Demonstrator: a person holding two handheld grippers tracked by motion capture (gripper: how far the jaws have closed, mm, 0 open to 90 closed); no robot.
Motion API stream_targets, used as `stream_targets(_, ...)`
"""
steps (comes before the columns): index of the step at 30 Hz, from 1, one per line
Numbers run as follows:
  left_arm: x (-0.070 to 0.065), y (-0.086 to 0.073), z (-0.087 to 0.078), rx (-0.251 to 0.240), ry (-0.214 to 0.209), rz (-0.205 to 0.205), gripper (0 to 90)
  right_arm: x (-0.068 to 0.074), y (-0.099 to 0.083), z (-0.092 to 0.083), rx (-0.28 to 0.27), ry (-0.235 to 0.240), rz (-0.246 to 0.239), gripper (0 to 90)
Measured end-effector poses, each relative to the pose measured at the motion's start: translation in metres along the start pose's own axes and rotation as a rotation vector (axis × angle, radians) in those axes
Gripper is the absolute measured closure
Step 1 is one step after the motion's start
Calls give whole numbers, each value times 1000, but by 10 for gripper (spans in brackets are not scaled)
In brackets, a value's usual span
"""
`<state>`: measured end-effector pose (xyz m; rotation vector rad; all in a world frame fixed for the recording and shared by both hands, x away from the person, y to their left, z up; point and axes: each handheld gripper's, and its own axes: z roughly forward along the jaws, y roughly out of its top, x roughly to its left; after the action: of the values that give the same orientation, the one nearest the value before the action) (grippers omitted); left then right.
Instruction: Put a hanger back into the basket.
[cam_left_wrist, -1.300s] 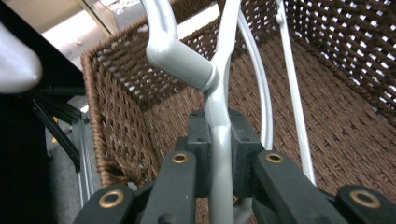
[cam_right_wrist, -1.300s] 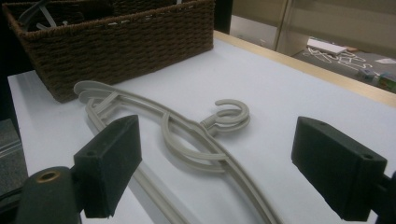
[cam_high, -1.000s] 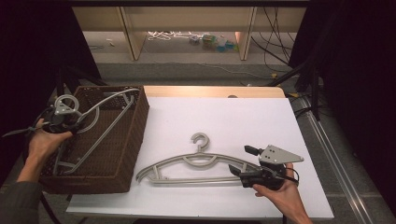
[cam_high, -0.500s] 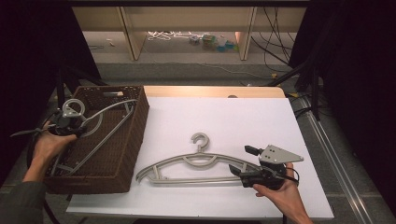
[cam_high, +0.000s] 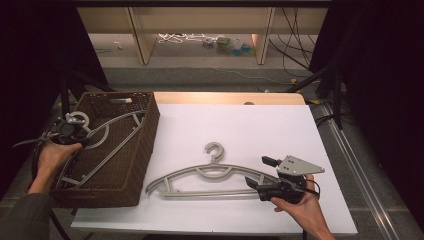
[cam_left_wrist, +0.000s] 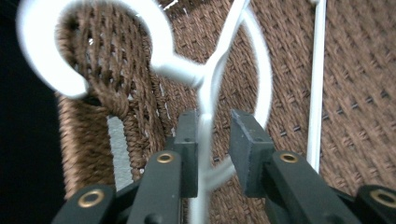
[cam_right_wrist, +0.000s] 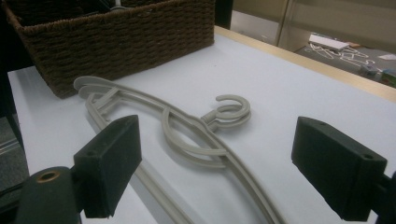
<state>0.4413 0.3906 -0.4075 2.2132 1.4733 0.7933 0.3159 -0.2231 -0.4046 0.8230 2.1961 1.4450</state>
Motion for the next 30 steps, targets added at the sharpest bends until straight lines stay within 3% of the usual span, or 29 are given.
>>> stream_targets(3, 1, 1, -6, -20, 3, -5, 672, 0, 0, 0, 1, -2, 5, 168)
stream_targets(5, -2, 5, -20, -94, 23, -45, 600, 0, 0, 0, 2, -3, 4, 168)
stream_targets(6, -2, 5, -20, -94, 23, -45, 562, 0, 0, 0, 1, -6, 5, 168)
stream_targets(7, -7, 7, -31, -154, 5, -99, 533, -1, 0, 0, 2, -3, 4, 168)
stream_targets(8, -11, 9, -39, -194, -7, -125, 503, -1, 0, 0, 1, -4, 4, 167)
stream_targets(10, -20, 13, -53, -248, -13, -154, 428, -1, 0, 0, -8, -5, 6, 167)
stream_targets(11, -20, 13, -53, -248, -13, -154, 404, -1, 0, 0, -8, -5, 6, 167)
stream_targets(12, -31, 15, -68, -313, -34, -172, 388, -2, -1, 0, -8, -8, 6, 167)
stream_targets(15, -49, 16, -86, -392, -90, -200, 316, -1, -1, 0, -13, -13, 8, 164)
stream_targets(17, -54, 15, -89, -410, -106, -205, 278, -1, -1, 1, -21, -19, 7, 164)
stream_targets(18, -67, 14, -98, -442, -150, -201, 257, -1, -1, 0, -23, -19, 6, 162)
stream_targets(20, -82, 12, -103, -477, -176, -200, 203, -1, -2, 0, -27, -19, 22, 161)
stream_targets(25, -118, 5, -113, -552, -284, -180, 175, -1, -2, 0, -33, -10, 25, 159)
stream_targets(27, -124, 4, -114, -562, -295, -180, 172, -1, -2, 0, -38, -9, 23, 159)
stream_targets(28, -141, 0, -112, -594, -316, -178, 171, -1, -3, 0, -45, -10, 24, 159)
stream_targets(29, -141, 0, -112, -594, -316, -178, 169, -1, -3, 0, -45, -10, 24, 159)
stream_targets(30, -156, -2, -111, -598, -346, -169, 167, -2, -4, 1, -44, -4, 25, 159)
